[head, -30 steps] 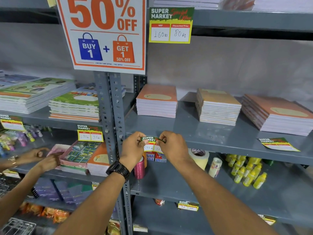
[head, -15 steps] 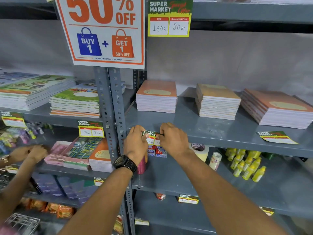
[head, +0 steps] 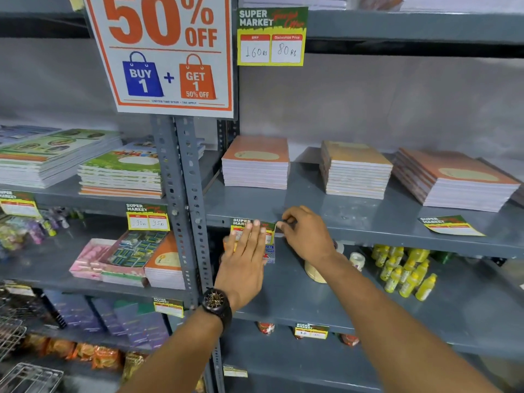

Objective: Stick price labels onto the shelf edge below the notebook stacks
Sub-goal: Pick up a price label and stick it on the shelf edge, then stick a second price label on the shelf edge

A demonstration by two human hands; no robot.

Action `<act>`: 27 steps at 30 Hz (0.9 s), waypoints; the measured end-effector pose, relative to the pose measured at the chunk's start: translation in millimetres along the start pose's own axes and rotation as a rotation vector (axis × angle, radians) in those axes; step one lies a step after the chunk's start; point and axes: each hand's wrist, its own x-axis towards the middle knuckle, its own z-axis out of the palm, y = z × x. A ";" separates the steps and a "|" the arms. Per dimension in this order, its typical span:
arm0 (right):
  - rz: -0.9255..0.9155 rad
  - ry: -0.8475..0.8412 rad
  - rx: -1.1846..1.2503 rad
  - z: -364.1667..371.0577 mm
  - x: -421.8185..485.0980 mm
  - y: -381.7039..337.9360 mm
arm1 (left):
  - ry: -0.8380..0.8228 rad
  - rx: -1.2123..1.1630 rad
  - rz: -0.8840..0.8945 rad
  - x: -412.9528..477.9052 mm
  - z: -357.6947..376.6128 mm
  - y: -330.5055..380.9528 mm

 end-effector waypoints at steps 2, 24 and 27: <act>-0.014 -0.014 -0.006 -3.0 -1.2 4.9 | -0.054 -0.008 -0.072 0.9 9.6 0.3; -0.058 0.007 0.117 -32.6 -26.0 31.4 | 0.035 -0.079 -0.090 22.8 -7.9 52.5; -0.011 0.139 0.126 -72.0 -33.9 67.1 | 0.124 -0.255 -0.054 50.5 -18.6 87.0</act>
